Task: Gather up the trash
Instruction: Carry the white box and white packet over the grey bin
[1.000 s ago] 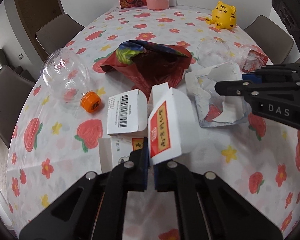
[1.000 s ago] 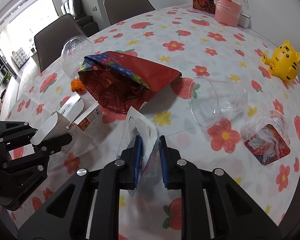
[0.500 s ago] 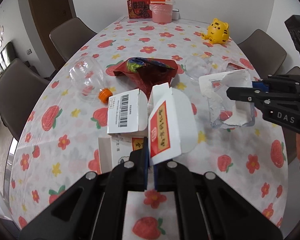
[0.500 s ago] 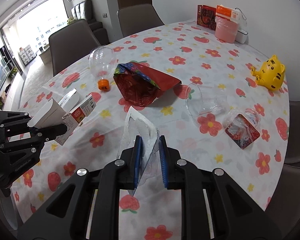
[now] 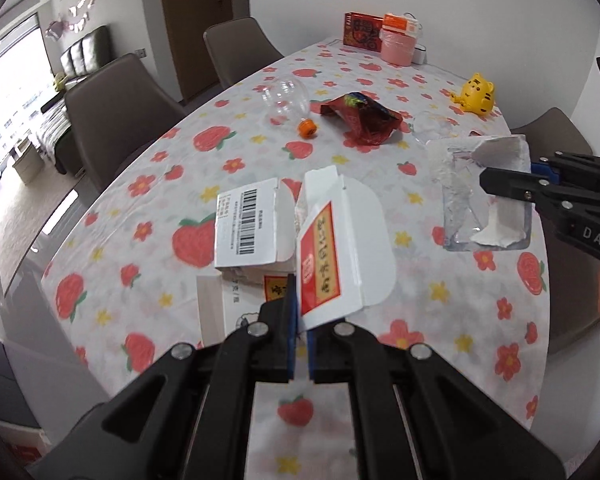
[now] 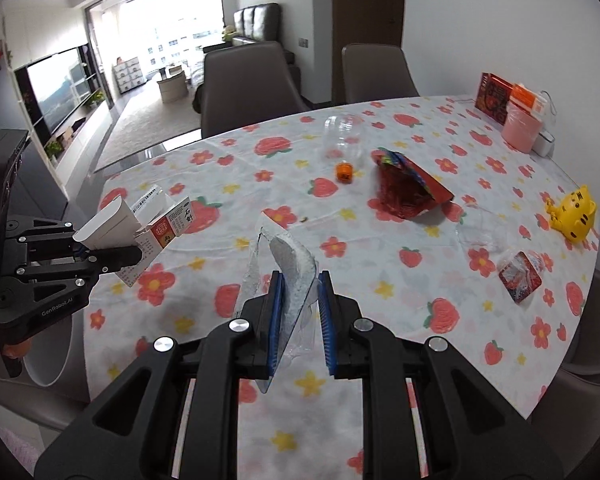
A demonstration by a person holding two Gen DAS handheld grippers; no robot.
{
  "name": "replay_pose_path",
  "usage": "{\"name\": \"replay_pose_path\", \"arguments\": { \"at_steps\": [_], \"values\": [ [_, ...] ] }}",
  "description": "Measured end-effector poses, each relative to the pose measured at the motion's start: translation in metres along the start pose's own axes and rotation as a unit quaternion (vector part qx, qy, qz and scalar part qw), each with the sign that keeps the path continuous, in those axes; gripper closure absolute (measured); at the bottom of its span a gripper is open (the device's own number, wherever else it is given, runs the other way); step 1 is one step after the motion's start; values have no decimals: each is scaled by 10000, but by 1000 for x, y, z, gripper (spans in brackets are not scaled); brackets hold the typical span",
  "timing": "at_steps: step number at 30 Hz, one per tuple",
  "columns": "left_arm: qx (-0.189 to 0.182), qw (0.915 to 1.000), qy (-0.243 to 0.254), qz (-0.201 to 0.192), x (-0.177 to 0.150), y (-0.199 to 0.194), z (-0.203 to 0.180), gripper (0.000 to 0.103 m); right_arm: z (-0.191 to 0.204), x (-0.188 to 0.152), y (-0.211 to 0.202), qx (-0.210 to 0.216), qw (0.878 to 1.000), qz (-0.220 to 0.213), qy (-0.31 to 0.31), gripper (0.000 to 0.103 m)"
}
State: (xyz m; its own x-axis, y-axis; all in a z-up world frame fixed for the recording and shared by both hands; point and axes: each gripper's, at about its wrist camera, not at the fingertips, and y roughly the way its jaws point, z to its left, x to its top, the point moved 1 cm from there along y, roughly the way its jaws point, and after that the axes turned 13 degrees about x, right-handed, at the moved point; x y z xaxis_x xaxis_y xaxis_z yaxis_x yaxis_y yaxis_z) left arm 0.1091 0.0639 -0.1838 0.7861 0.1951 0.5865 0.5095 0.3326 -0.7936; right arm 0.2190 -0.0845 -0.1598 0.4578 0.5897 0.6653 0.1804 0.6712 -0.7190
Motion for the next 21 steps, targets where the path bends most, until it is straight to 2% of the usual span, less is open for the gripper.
{"name": "replay_pose_path", "arguments": {
  "at_steps": [12,21],
  "values": [
    [695,9914,-1042,370,-117,-77,103,99,142,-9,11,1017,9891,283,-1026,87],
    [1046,9840,-1306,605,-189,-111,188,99,265,-15,39,1619,9736,587,-1498,87]
  ]
}}
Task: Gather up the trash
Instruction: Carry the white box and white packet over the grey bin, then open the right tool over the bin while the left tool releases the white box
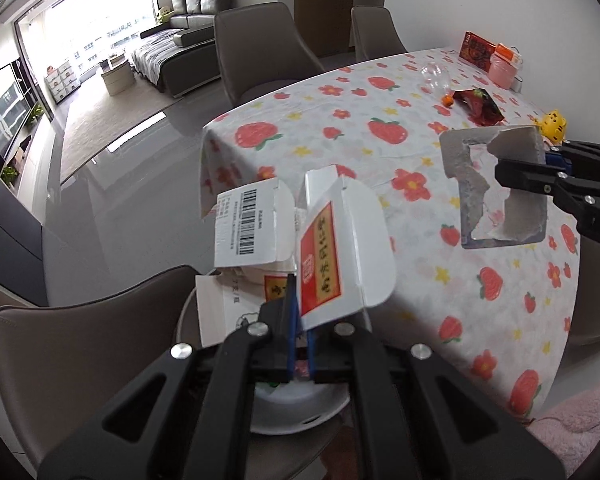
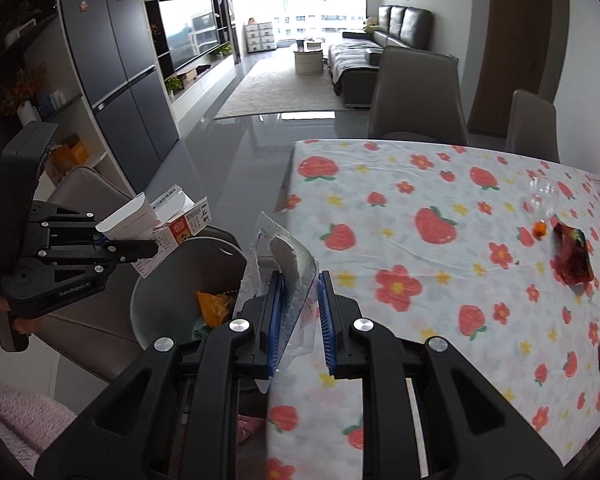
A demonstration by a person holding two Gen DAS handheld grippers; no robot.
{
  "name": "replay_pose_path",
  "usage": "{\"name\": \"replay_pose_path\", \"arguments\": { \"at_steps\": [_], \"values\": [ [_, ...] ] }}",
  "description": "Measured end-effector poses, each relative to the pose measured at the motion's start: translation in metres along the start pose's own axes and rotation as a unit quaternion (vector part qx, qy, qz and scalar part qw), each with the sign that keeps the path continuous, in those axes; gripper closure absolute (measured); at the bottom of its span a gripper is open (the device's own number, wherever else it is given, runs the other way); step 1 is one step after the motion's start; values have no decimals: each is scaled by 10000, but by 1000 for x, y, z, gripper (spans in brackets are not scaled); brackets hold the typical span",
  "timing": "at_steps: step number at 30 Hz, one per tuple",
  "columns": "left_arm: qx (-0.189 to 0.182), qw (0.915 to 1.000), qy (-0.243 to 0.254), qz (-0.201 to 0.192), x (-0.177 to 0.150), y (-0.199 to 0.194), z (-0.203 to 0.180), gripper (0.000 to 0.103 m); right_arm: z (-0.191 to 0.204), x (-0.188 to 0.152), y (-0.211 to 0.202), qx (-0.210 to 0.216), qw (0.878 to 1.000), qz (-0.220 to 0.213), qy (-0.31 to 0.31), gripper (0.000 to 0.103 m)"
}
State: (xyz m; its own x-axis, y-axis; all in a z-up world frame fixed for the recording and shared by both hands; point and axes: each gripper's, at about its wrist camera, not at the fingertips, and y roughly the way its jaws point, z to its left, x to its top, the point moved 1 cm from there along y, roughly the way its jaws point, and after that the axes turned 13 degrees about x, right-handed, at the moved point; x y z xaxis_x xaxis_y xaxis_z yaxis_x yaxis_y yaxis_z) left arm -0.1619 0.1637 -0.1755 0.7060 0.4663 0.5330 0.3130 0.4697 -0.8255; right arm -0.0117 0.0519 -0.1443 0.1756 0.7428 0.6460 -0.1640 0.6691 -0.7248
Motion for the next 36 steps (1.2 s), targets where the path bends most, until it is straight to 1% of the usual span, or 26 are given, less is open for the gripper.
{"name": "replay_pose_path", "arguments": {
  "at_steps": [6,11,13,14,15,17,20,24,28,33,36],
  "values": [
    [196,9997,-143,101,-27,8,52,99,51,10,53,229,9994,201,-142,86],
    [303,9987,-375,193,-49,11,85,99,75,7,82,244,9987,415,-160,85],
    [298,9983,-447,218,-55,11,93,99,82,7,86,246,9987,417,-130,78],
    [295,9982,-467,221,-57,11,96,99,84,8,87,260,9987,410,-130,66],
    [294,9982,-469,221,-59,11,99,99,87,9,87,240,9989,388,-147,60],
    [261,9983,-465,222,-62,13,103,99,92,12,89,206,9989,368,-194,60],
    [174,9988,-407,198,-61,17,101,99,96,15,88,150,9992,319,-202,60],
    [-37,9996,-230,167,-55,26,88,98,94,16,82,-4,9995,262,-150,60],
    [-283,9995,23,150,-46,38,69,98,85,13,72,-192,9996,211,3,60],
    [-593,9974,354,209,-37,52,44,97,69,6,56,-470,9985,117,251,60],
    [-604,9959,618,267,-34,59,30,94,60,2,46,-645,9972,44,383,60]
  ]
}}
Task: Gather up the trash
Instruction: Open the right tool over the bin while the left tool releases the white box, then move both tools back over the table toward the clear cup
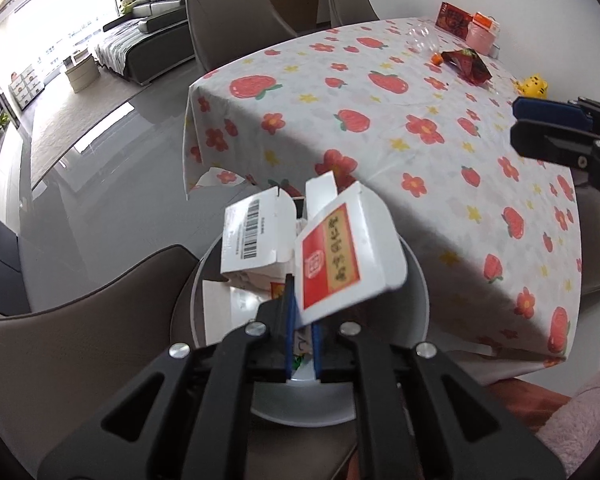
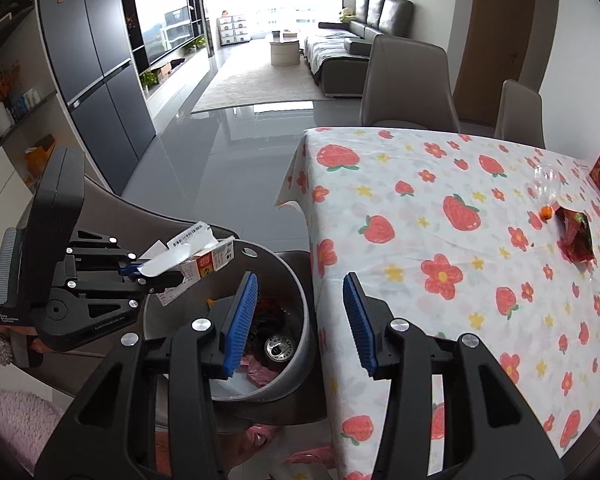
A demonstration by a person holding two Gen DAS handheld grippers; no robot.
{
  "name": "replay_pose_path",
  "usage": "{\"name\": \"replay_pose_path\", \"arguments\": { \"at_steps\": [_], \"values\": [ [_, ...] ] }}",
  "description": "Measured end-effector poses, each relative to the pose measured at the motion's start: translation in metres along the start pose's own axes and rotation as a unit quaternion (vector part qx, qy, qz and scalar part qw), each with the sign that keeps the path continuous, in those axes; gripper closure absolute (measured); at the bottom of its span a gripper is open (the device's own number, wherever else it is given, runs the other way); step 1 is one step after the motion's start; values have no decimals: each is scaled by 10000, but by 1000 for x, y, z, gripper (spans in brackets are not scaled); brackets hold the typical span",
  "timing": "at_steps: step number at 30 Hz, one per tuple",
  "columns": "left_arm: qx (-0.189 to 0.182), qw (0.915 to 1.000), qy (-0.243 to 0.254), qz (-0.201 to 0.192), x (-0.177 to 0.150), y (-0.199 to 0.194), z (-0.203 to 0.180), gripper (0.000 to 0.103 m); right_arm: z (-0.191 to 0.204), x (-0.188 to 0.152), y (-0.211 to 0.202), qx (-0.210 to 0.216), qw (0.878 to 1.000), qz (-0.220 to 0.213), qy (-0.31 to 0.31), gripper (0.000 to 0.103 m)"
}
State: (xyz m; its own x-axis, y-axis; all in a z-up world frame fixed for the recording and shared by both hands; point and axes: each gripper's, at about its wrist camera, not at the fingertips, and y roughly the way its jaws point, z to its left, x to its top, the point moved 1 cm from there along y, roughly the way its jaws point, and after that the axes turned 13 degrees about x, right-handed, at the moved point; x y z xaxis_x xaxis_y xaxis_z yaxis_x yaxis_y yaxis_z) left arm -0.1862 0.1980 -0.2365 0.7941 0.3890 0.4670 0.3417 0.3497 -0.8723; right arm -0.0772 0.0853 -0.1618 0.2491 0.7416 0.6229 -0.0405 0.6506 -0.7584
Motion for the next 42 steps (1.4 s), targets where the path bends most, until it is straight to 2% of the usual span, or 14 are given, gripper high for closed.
{"name": "replay_pose_path", "arguments": {
  "at_steps": [1,2,4,10,18,21,22,24,29,33,42],
  "values": [
    [-5,10000,69,50,1,2,-3,87,-4,-1,-3,-57,10000,-29,50,60],
    [19,9999,128,80,2,4,-6,66,-7,-3,-6,-108,9999,-56,101,60],
    [144,9997,196,-56,3,1,-9,38,-16,-5,-13,-225,9994,-121,214,60],
    [57,9987,443,-258,20,-6,-20,37,-41,-14,-30,-553,9967,-248,549,60],
    [-205,9942,829,-660,72,-8,-68,37,-85,-37,-62,-1004,9880,-409,1103,60],
    [-291,9909,1044,-802,95,-9,-97,37,-110,-50,-79,-1211,9826,-458,1331,59],
    [-316,9896,1116,-846,102,-9,-108,37,-119,-54,-85,-1283,9806,-474,1407,57],
    [-364,9871,1247,-941,117,-9,-130,37,-140,-63,-101,-1447,9756,-565,1553,46],
    [-446,9832,1407,-1076,158,-8,-191,37,-197,-81,-139,-1724,9644,-775,1850,38],
    [-535,9821,1427,-1108,189,-7,-239,37,-242,-91,-168,-1878,9589,-874,1942,36],
    [-453,9802,1498,-1211,248,3,-329,36,-348,-115,-218,-2152,9469,-962,2186,36]
  ]
}}
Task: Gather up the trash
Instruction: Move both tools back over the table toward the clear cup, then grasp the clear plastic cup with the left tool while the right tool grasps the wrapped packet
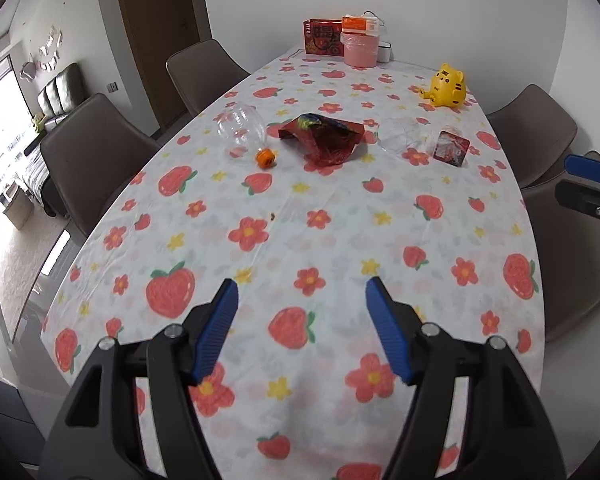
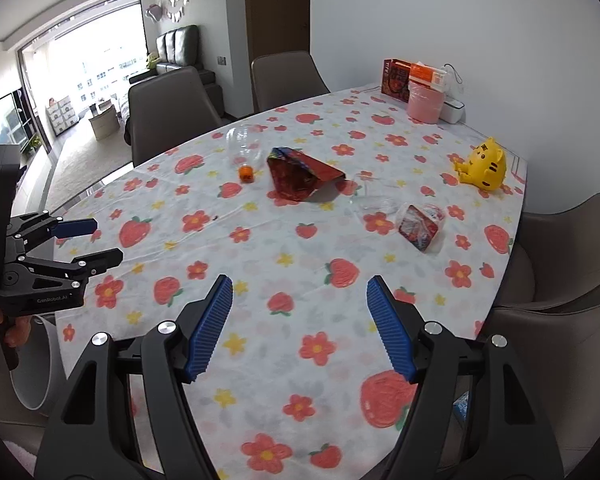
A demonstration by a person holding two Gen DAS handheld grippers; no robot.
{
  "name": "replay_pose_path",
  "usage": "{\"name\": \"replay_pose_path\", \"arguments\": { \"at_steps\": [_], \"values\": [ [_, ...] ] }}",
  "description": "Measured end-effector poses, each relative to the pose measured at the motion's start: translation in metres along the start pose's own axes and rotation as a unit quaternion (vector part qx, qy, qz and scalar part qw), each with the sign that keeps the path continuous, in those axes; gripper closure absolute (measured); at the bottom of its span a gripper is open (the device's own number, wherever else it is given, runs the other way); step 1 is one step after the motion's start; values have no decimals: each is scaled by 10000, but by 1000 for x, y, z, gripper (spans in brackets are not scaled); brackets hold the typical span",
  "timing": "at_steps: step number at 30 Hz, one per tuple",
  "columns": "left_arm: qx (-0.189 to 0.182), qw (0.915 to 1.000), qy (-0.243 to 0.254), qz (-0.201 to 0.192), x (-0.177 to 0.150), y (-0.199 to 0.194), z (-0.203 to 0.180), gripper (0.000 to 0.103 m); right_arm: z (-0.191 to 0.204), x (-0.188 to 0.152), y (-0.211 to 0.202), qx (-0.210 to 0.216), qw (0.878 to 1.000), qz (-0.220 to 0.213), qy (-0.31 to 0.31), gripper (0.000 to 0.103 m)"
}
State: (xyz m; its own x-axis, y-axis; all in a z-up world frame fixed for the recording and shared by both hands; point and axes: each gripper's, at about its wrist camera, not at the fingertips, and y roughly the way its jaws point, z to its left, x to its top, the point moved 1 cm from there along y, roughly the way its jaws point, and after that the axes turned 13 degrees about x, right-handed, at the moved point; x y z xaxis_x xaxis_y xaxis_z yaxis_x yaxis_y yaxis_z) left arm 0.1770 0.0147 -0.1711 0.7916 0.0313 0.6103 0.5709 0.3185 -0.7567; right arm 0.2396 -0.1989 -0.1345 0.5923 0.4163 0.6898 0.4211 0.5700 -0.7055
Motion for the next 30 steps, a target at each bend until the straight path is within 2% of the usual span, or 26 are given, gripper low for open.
{"name": "replay_pose_path", "arguments": {
  "at_steps": [10,17,23,28,30],
  "values": [
    [-160,9995,243,-102,79,57,-43,36,-96,29,34,-514,9974,-81,504,36],
    [-538,9982,267,-54,120,111,-73,36,-147,40,76,-898,9917,-40,914,36],
    [-906,9944,548,-48,144,151,-124,36,-186,39,115,-1184,9866,104,1119,36],
    [-1042,9914,786,6,157,183,-163,36,-209,35,147,-1219,9851,261,1186,37],
    [-1092,9905,831,30,162,195,-174,36,-214,33,158,-1190,9851,347,1196,44]
  ]
}}
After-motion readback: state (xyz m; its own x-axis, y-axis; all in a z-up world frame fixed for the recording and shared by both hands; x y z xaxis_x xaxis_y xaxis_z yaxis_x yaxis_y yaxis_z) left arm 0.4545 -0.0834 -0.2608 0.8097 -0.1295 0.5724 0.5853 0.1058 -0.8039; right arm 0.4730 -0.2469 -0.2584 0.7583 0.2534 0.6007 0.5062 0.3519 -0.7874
